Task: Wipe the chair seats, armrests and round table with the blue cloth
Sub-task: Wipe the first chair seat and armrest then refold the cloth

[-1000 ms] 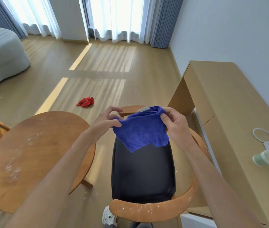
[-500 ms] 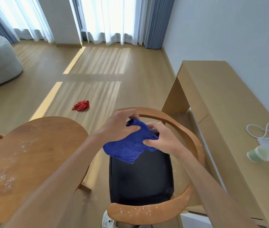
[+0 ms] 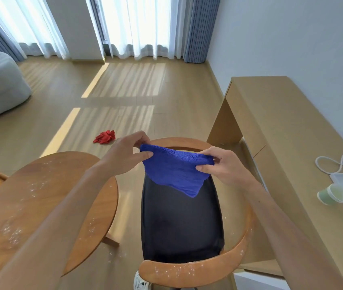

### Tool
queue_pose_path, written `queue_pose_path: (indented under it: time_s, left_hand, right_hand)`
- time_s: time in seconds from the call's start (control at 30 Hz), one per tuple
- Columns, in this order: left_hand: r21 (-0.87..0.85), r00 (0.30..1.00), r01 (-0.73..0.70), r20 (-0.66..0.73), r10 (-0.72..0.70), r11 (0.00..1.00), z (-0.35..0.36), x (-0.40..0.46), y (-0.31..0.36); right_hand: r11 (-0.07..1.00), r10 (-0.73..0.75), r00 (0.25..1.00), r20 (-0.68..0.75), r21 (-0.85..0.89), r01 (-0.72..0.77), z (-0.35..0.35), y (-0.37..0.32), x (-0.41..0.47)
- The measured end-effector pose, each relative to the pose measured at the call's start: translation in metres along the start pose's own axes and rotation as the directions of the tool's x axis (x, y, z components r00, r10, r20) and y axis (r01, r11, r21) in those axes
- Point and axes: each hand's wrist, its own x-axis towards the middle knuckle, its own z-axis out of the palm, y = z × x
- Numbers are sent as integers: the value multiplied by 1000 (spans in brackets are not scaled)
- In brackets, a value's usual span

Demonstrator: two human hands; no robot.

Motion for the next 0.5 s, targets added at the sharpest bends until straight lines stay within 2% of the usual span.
queue_pose_path:
  time_s: [0.07,0.17,0.4,0.5]
  left_hand:
    - [7,1000,-5,-3,5,1000,7,0,-2]
    - [-32,999,8,-39,-10,999,16,1,-1]
    - [-72,987,112,127,-102,991,22,4,-4]
    - [-133,980,154,144,-134,979,27,3,-6]
  right_hand:
    - [997,17,999,-31,-73,-19,-5,0,1]
    - [998,18,998,-62,-65,-22,-8,-1,3]
    - [998,57,998,17,-42,-57,-8,9,-6]
    - [998,54,999,3,9,-54,-8,8,-6]
